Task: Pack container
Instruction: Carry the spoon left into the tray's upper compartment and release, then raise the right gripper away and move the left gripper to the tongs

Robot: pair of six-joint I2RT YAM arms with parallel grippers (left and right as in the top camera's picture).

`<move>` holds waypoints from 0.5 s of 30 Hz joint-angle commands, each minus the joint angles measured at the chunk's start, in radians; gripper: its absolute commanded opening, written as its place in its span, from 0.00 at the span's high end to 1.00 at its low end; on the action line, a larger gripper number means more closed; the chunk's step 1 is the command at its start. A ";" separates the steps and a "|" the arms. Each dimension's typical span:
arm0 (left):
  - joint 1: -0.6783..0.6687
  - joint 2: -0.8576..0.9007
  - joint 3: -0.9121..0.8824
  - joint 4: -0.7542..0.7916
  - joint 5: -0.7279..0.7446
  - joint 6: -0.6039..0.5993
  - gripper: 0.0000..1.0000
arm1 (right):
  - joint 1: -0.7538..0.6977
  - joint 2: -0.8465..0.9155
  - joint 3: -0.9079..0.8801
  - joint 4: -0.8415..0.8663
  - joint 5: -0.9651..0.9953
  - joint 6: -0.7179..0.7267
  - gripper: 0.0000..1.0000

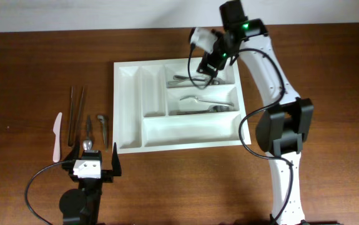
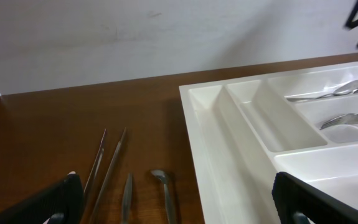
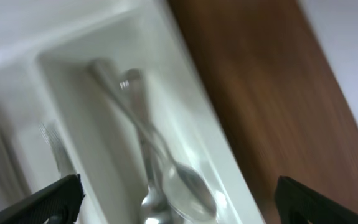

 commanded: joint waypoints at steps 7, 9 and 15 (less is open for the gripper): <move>-0.005 -0.008 -0.008 0.002 -0.011 0.016 0.01 | -0.259 -0.062 0.141 -0.103 0.273 0.542 0.01; -0.005 -0.008 -0.008 0.002 -0.011 0.016 0.01 | -0.300 -0.061 0.140 -0.120 0.273 0.542 0.01; -0.005 -0.008 -0.008 0.002 -0.011 0.016 0.01 | -0.370 -0.060 0.138 -0.151 0.270 0.541 0.02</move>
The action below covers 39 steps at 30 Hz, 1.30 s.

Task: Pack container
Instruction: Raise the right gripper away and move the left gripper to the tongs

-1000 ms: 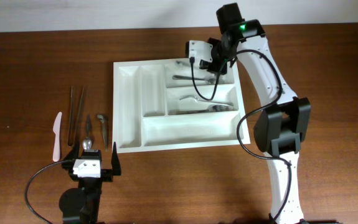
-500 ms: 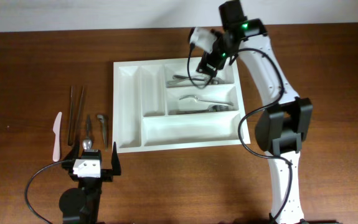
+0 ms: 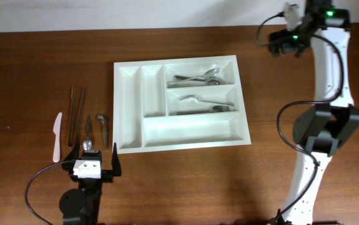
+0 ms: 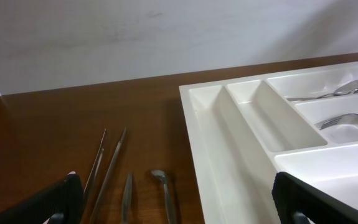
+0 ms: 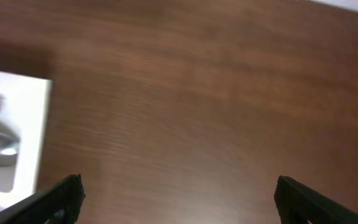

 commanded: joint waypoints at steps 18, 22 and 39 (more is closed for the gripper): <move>-0.003 0.010 0.093 -0.060 -0.036 -0.106 0.01 | -0.015 -0.042 0.014 -0.007 0.014 0.029 0.01; -0.003 0.120 0.301 -0.293 -0.060 -0.122 0.01 | -0.015 -0.042 0.014 -0.007 0.014 0.029 0.01; -0.003 1.042 0.948 -0.631 -0.176 -0.013 0.01 | -0.015 -0.042 0.014 -0.007 0.014 0.029 0.01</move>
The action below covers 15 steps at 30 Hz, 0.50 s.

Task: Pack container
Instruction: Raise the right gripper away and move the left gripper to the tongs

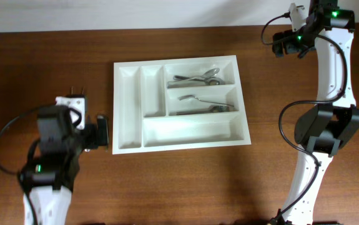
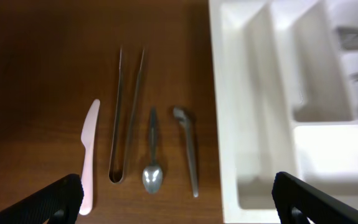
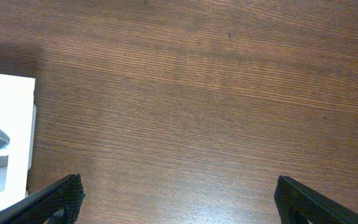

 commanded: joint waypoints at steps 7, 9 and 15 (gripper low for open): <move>-0.003 0.200 0.045 -0.005 -0.081 0.073 0.01 | 0.001 -0.042 0.014 0.000 0.005 0.007 0.01; -0.003 0.221 0.045 0.016 -0.146 0.073 0.00 | 0.001 -0.042 0.014 0.000 0.005 0.007 0.01; 0.004 0.280 0.045 0.096 -0.239 0.072 0.42 | 0.001 -0.042 0.014 0.000 0.005 0.007 0.01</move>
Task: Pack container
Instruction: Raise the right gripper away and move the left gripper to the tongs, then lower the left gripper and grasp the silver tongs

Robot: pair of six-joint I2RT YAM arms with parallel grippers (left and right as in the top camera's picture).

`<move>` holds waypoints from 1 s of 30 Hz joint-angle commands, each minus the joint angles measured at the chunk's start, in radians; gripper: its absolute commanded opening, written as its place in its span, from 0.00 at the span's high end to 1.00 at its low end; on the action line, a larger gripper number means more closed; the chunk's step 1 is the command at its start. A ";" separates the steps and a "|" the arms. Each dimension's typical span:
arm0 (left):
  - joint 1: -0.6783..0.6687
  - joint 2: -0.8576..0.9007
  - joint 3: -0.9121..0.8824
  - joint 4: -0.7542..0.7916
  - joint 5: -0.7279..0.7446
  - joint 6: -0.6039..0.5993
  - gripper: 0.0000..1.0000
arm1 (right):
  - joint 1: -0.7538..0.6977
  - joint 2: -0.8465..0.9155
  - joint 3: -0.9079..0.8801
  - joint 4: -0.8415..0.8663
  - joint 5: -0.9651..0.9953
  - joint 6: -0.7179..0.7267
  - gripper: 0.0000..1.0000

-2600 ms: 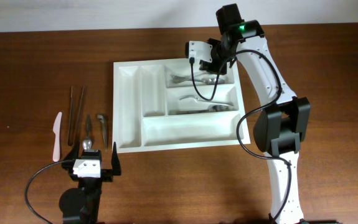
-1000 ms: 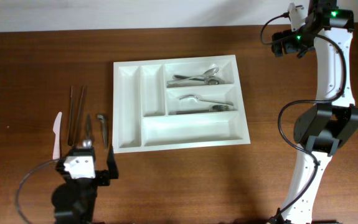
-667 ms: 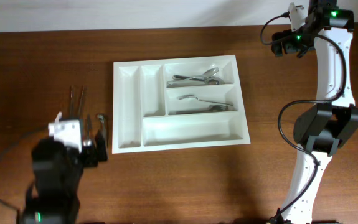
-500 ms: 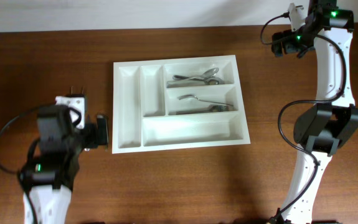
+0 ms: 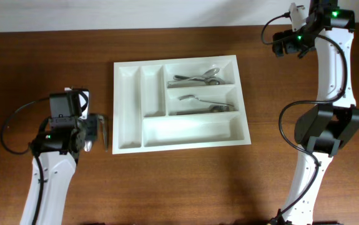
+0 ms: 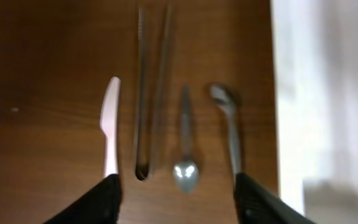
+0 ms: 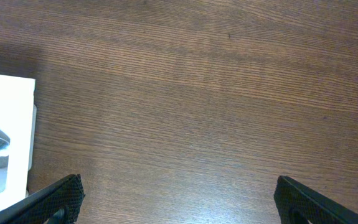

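A white cutlery tray (image 5: 191, 130) lies mid-table, with spoons (image 5: 195, 77) in its far right compartment and forks (image 5: 201, 103) in the one below. On the wood left of it lie a white plastic knife (image 6: 111, 124), metal tongs (image 6: 150, 93), a small spoon (image 6: 185, 143) and a metal-handled utensil (image 6: 227, 124). My left gripper (image 6: 179, 202) hangs open just above these, its fingers either side of the spoon and tongs; in the overhead view the left gripper (image 5: 87, 132) covers most of them. My right gripper (image 7: 177, 199) is open and empty over bare wood.
The right arm (image 5: 329, 75) stands tall along the table's right side, its gripper (image 5: 285, 44) beyond the tray's far right corner. The tray's left edge (image 6: 291, 93) is close to the rightmost utensil.
My left gripper has come down closer to the loose utensils and its fingers stand nearer together, still open. The right arm has not moved.
My right gripper was open over the tray's spoon compartment while the left arm rested at the front edge. Then the right gripper was beyond the tray's far right corner. Later the left gripper looked straight down on the loose utensils, and now hangs lower over them.
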 commanded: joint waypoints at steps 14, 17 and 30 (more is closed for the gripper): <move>0.186 0.320 0.021 0.202 0.026 0.014 0.67 | 0.001 -0.042 0.014 0.000 0.005 0.005 0.01; 0.203 0.349 0.021 0.238 0.053 0.064 0.67 | 0.001 -0.042 0.014 0.000 0.005 0.005 0.01; 0.205 0.432 0.021 0.383 0.126 0.170 0.74 | 0.001 -0.042 0.014 0.000 0.005 0.005 0.01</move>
